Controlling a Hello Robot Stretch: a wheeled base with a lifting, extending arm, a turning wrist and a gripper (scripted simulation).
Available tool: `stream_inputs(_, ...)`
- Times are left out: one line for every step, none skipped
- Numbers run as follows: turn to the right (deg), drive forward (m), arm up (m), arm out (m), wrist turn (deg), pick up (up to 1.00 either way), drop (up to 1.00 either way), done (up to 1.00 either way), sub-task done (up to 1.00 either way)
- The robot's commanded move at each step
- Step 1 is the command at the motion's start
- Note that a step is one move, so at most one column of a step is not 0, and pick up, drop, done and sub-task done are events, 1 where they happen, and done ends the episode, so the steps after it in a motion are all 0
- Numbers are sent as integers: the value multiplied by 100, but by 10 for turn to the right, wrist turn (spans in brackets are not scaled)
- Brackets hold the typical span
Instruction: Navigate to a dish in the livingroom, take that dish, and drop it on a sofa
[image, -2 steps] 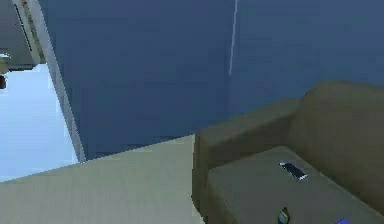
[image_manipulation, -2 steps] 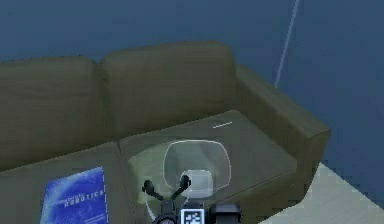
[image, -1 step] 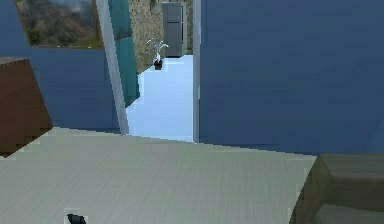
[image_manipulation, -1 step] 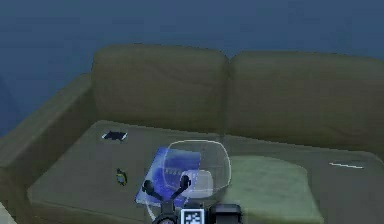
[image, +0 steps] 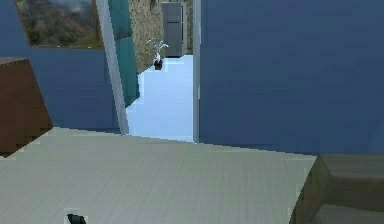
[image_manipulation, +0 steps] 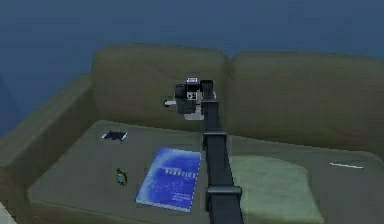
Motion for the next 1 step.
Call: stream_inputs(0, 0, 0, 0, 300, 0, 0, 0, 0)
